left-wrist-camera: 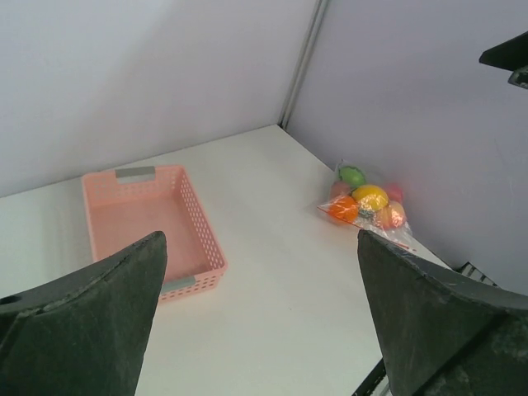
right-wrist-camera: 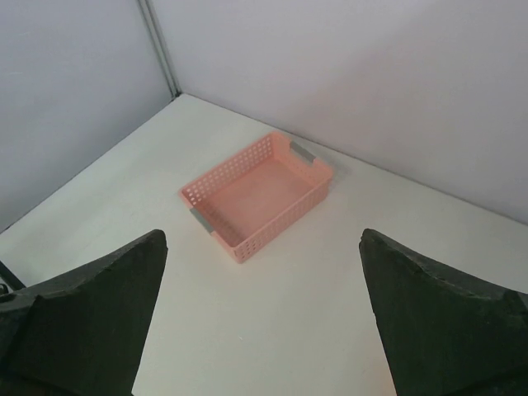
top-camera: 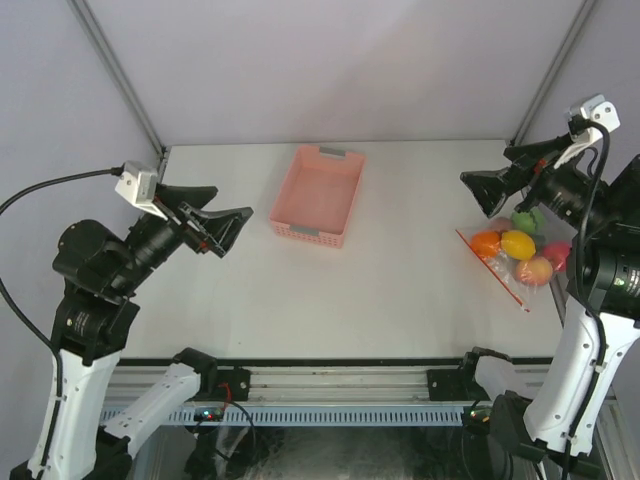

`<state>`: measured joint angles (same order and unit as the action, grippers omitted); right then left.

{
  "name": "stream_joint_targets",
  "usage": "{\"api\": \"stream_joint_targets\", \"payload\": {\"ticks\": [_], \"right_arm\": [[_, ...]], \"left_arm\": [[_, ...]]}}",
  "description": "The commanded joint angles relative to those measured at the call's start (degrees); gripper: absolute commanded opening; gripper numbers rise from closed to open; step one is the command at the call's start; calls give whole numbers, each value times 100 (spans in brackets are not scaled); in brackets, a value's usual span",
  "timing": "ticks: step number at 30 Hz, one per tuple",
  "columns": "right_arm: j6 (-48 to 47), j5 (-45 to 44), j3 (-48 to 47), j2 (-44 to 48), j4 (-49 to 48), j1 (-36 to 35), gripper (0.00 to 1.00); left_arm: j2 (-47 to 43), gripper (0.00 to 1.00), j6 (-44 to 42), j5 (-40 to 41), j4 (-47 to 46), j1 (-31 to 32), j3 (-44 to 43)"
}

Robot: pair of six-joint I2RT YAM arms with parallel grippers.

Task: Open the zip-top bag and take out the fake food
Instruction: Move the zipper food storage bag to the center of the board.

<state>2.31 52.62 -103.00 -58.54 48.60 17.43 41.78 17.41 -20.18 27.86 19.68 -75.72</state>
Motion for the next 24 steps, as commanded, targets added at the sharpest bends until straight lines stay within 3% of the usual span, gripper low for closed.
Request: {"api": "stream_joint_targets", "payload": {"ticks": [1,6,12,19,24], "right_arm": [[3,-992,355,127,-44,-360,100],[-186,-1761,931,272,-84,-776,100],[-571,-2142,1719,506,-108,-1054,100],[-572,-2074,2558,802,-335,-729,100],[-565,-2023,2963,979,-462,-561,100]], "left_arm": [[189,100,45,675,-45,519,-42],[617,100,229,1012,51,1063,-484],[1370,100,1032,779,-62,1417,-1181],[2067,100,2316,1342,247,1654,-2450],[1980,100,3012,1980,263,1816,-2588]]}}
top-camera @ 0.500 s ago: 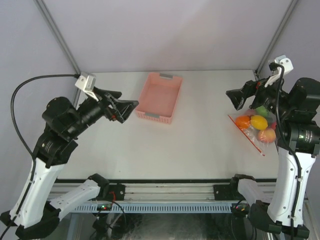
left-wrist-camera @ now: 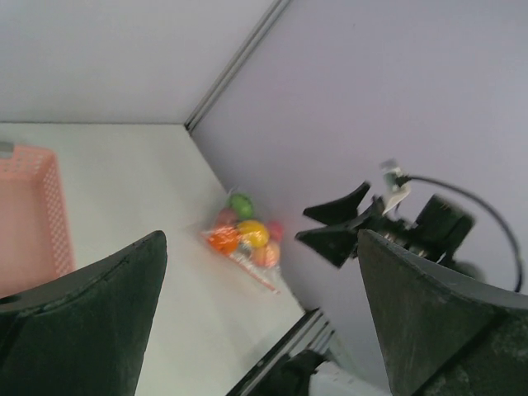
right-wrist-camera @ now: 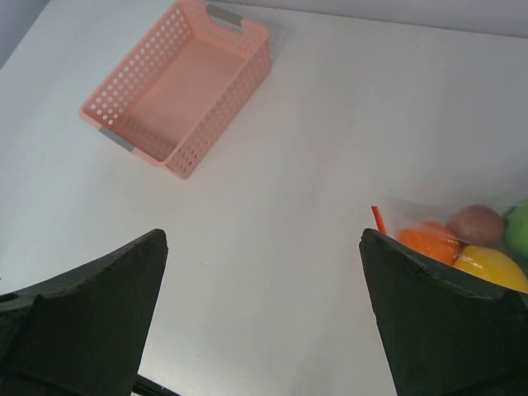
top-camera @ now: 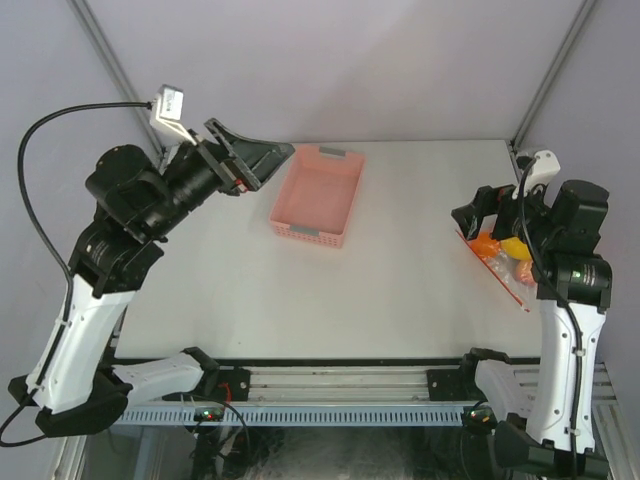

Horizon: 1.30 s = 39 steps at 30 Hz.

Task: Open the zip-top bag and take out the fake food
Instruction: Move the zipper food storage bag to the center of the board.

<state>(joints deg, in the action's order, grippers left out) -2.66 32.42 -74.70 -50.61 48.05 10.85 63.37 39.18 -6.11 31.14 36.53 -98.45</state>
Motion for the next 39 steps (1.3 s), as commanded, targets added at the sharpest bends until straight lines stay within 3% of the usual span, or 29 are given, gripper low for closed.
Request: {"api": "stream_joint_targets", "payload": {"ticks": [1,10,16,22,29,39], "right_arm": [[-55,13,212,220,-449,133,100],[-455,777,979,453,-869,508,100],[-1987,1480,1789,418,-815,547,100],[-2557,693,2331,139,-1311,538,100],[-3052,-427,2601,-257,-1351,331,100],[-3282,-2092,3190,-698,-1847,-101,99]], "left_arm": [[-229,100,944,638,-64,148,-309],[-536,100,1356,892,-187,219,-353],[-692,100,1336,699,-518,226,-13],[-1020,100,1290,417,-1608,215,1003],[-706,100,1730,-9,-2397,316,623],[-373,100,1405,262,-2242,786,407]]}}
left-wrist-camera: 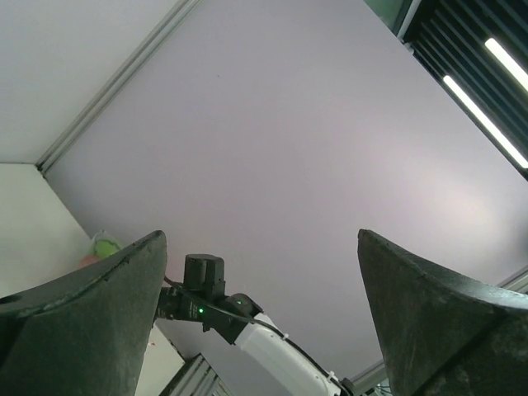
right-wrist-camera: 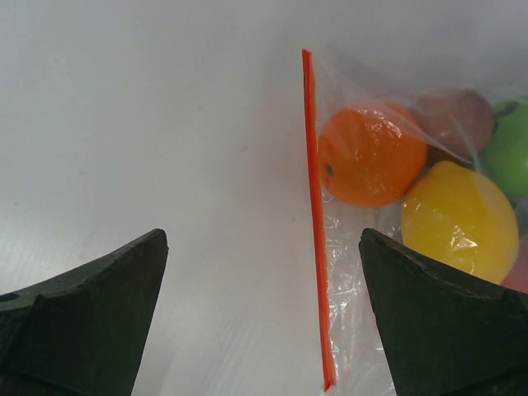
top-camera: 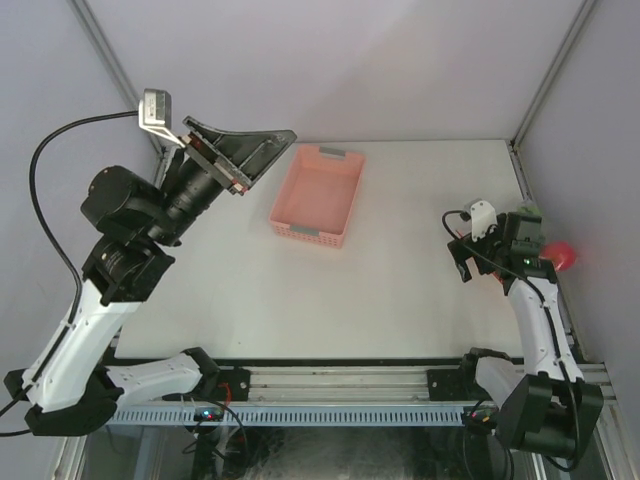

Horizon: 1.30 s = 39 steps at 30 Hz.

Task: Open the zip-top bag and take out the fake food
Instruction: Move the zipper food storage bag to the center of the board.

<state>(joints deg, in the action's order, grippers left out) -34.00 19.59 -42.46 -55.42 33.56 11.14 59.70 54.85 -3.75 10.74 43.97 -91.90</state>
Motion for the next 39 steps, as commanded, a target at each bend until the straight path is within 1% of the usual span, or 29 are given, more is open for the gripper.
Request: {"api": "stream_joint_targets", "payload": {"ticks": [1,3,7,9,11,16,20,25,28,31,36,39], "right_arm": [[-120,-905,-34,-328,-398,-152,97],[-65,-1163,-32,-505,-418,-200,96],[-65,-1522,-20,-659,-395,-251,88],[-72,-1614,6,-744,-428,-246,84],[-77,-1771,25,-871,-458,-284,80],[36,-2189,36,-1296,-608,-347,63],[72,-2587,35,-1643,-745,-495,53],[-37,-3254,104,-2014,-992,-797,44],[-150,-3638,193,-2139,-1220,-1000,37],[-240,-3902,267,-2232,-1356,-1081,27],[-283,-4024,307,-2243,-1431,-1097,5],[-275,-4000,305,-2185,-1431,-1098,0]], "left_arm": [[-17,100,-223,54,-192,42,-160],[-91,100,-484,201,-221,38,226],[-361,100,-1668,619,-493,-66,1491],[-407,100,-2095,738,-484,-139,2069],[-410,100,-2345,893,-411,-191,2523],[-551,100,-2770,957,-347,-210,3363],[-667,100,-2925,998,-345,-211,3836],[-785,100,-2953,819,-728,-213,4338],[-849,100,-2954,875,-926,-212,4481],[-925,100,-2974,980,-972,-213,4551],[-1042,100,-3027,926,-1136,-213,4700],[-1119,100,-3105,892,-1227,-206,4772]]}}
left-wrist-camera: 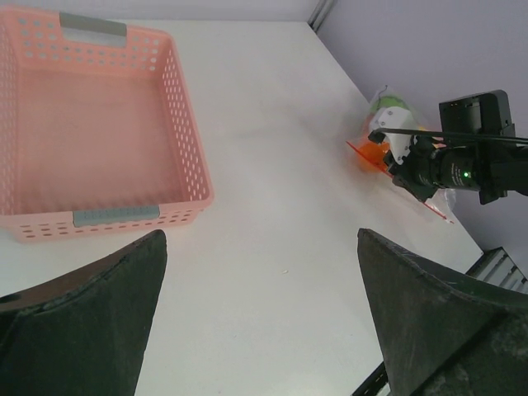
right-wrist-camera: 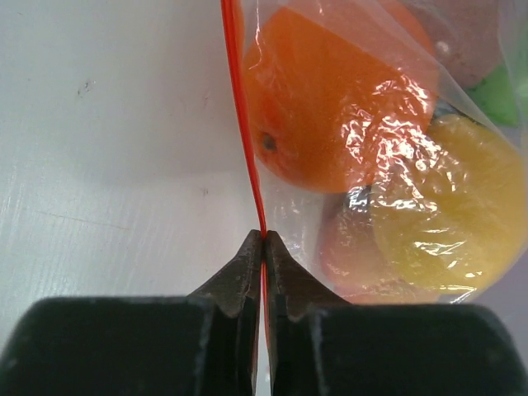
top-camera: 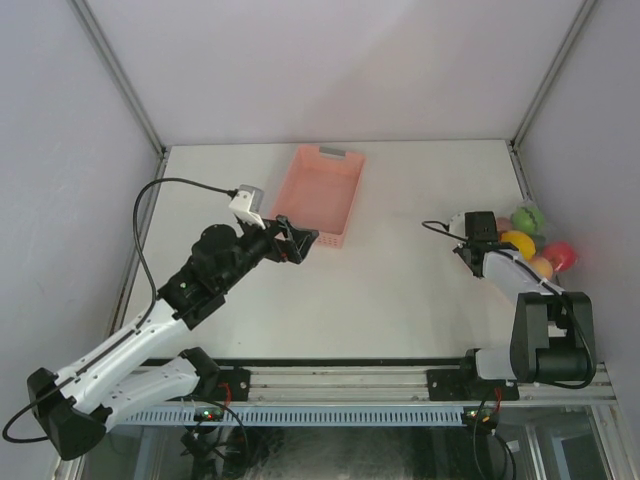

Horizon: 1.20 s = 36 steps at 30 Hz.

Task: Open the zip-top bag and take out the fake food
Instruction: Move the zipper food storage bag to the center of the board.

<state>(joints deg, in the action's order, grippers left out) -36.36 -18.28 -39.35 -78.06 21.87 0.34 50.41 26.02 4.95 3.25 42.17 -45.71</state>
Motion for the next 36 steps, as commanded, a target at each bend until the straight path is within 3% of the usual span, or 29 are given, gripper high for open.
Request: {"api": "stream_joint_targets", "payload": {"ticks": [1,7,15,19,24,30,36], "right_arm": [[-35,-194,-3,126,-270,-29,0],[87,490,-39,877,-188,-131,0],[169,1981,-169,1788,26,-429,0],[195,2748,-292,2036,113,-642,0],[288,3599,-466,2099,233,-923,0],[534,4376,-868,1834,359,-1218,0],[767,5415,-1297,1463,442,-1353,0]], "left_arm": [[-232,100,-251,23,-513,-25,194],[-531,100,-478,-67,-832,-18,577],[-809,100,-1034,-1103,-2354,-16,1282],[-710,100,-1015,-1471,-3098,-16,1617],[-427,98,-992,-1486,-3280,54,1653],[138,90,-180,-1086,-3389,138,1511],[574,76,695,-825,-3402,151,1341]]}}
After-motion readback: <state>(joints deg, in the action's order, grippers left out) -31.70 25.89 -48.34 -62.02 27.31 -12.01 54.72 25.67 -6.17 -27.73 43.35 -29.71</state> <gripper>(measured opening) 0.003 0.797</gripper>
